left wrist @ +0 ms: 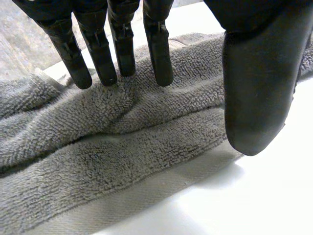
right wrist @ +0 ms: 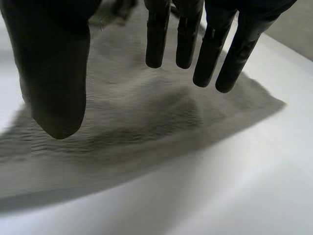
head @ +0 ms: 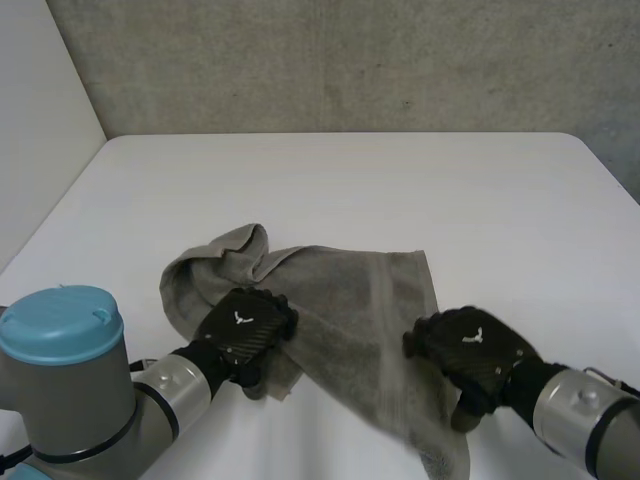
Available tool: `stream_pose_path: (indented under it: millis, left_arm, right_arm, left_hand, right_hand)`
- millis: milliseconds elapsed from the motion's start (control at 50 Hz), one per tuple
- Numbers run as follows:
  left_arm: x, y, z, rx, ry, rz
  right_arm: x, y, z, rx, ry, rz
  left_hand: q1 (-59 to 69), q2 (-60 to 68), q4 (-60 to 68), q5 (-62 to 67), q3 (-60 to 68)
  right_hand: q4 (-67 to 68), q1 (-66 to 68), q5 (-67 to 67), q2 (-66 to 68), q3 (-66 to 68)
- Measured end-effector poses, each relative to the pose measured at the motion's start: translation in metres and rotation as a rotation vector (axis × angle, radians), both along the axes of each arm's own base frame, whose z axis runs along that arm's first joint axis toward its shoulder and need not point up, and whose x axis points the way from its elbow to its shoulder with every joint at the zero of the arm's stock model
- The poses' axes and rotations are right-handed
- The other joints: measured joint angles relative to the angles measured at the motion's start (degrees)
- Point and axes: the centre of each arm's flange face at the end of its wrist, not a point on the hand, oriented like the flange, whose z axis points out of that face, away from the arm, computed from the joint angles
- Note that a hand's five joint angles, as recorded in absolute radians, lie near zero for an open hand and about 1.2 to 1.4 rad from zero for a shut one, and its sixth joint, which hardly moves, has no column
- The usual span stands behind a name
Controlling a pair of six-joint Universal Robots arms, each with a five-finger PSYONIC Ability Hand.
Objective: Fold the towel.
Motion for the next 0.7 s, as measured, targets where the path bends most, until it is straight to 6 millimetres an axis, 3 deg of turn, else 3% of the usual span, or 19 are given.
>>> stream_pose_path:
  millis: [160, 340, 420, 440, 480, 560, 700]
  left_arm:
    - [0.002, -0.003, 0.001, -0.002, 0.001, 0.009]
    - [0.002, -0.002, -0.001, 0.002, -0.001, 0.008]
    - [0.002, -0.001, -0.001, 0.004, -0.003, 0.008]
    - [0.002, -0.001, -0.001, 0.005, -0.003, 0.008]
    - [0.002, -0.001, -0.002, 0.007, -0.004, 0.008]
    - [0.002, 0.000, -0.002, 0.008, -0.005, 0.007]
    - [0.001, 0.002, -0.002, 0.008, -0.004, 0.000]
  right_arm:
    - [-0.003, 0.021, -0.010, 0.047, 0.064, 0.074]
    - [-0.003, 0.021, -0.032, 0.112, 0.090, 0.075]
    - [-0.002, 0.018, -0.035, 0.119, 0.080, 0.059]
    - [-0.002, 0.015, -0.035, 0.119, 0.072, 0.049]
    - [-0.001, 0.011, -0.034, 0.114, 0.053, 0.028]
    - [0.000, -0.006, -0.028, 0.081, 0.001, -0.029]
    - [-0.004, -0.063, -0.009, -0.025, -0.095, -0.247]
  left_hand:
    - [0.0, 0.0, 0.0, 0.0, 0.0]
    - [0.0, 0.0, 0.0, 0.0, 0.0]
    - [0.0, 0.0, 0.0, -0.1, 0.0]
    - [0.0, 0.0, 0.0, -0.1, 0.0]
    - [0.0, 0.0, 0.0, -0.1, 0.0]
    - [0.0, 0.0, 0.0, -0.1, 0.0]
    - [0.0, 0.0, 0.0, -0.1, 0.0]
  right_hand:
    - [0.0, -0.1, 0.4, 0.0, 0.0]
    - [5.9, 6.3, 8.4, 5.2, 6.0]
    - [29.9, 29.3, 31.8, 26.0, 30.0]
    - [41.6, 34.7, 43.5, 31.1, 40.6]
    - [49.8, 43.0, 52.0, 40.0, 49.4]
    - [50.7, 48.3, 52.9, 49.2, 50.6]
    - [50.9, 48.3, 52.9, 49.2, 50.7]
